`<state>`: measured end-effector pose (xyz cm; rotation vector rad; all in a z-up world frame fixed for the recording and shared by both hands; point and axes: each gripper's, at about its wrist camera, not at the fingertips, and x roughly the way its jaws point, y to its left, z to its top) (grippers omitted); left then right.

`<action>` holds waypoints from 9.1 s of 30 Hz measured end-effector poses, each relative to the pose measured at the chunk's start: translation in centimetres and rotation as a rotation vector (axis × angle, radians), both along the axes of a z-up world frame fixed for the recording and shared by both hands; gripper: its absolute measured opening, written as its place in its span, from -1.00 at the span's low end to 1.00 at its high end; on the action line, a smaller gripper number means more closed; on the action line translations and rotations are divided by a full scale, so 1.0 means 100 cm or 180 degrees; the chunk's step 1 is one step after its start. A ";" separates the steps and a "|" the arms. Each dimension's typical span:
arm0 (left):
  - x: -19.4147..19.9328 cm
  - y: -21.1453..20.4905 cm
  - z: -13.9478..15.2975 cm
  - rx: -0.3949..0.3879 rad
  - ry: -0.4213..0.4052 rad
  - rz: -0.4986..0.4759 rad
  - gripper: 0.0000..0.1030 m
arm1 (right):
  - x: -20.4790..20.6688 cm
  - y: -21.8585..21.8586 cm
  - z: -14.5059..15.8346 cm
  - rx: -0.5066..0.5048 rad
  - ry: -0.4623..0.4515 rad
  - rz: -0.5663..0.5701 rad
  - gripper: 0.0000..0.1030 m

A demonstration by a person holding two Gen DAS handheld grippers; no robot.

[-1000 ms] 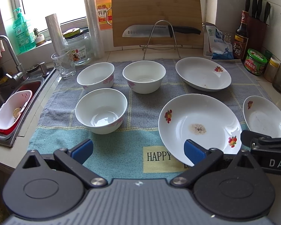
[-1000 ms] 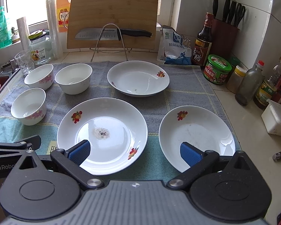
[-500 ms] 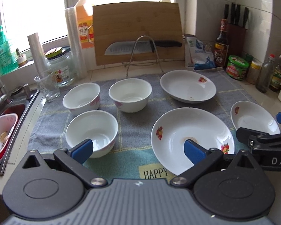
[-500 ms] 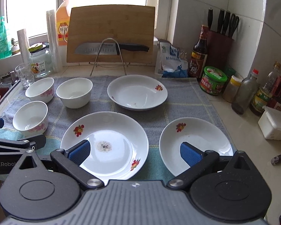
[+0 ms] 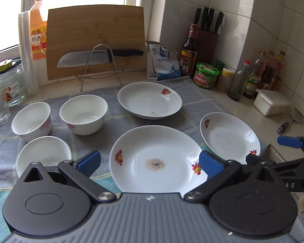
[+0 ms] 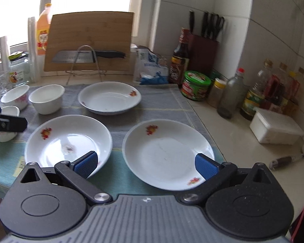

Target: Organize plates and bowls

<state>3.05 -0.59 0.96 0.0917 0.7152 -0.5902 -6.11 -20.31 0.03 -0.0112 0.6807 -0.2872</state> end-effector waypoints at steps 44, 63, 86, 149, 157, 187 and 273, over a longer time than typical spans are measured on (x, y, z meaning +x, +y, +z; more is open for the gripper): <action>0.109 -0.254 -0.057 0.1030 0.0533 -0.1827 0.95 | 0.021 -0.111 -0.098 0.0233 0.0014 0.1130 1.00; 0.144 -0.286 -0.083 0.1313 0.1297 -0.2452 0.51 | 0.027 -0.113 -0.095 0.0245 0.0133 0.1214 1.00; 0.147 -0.293 -0.083 0.1322 0.1346 -0.2528 0.44 | 0.037 -0.107 -0.090 0.0216 0.0379 0.1176 1.00; 0.174 -0.308 -0.039 0.0695 0.0263 -0.1942 0.68 | 0.091 -0.153 -0.082 0.0239 0.0265 0.0738 1.00; 0.108 -0.246 -0.022 0.0484 -0.0259 -0.1547 0.86 | 0.081 -0.140 -0.075 0.0271 0.0312 0.0801 1.00; -0.034 -0.016 -0.048 0.0485 -0.0393 -0.0248 0.93 | 0.110 -0.024 -0.053 0.0508 0.0393 0.0801 1.00; 0.006 -0.015 -0.104 0.0326 -0.0289 -0.1173 0.97 | 0.244 0.006 -0.073 0.2004 0.1895 0.2178 0.85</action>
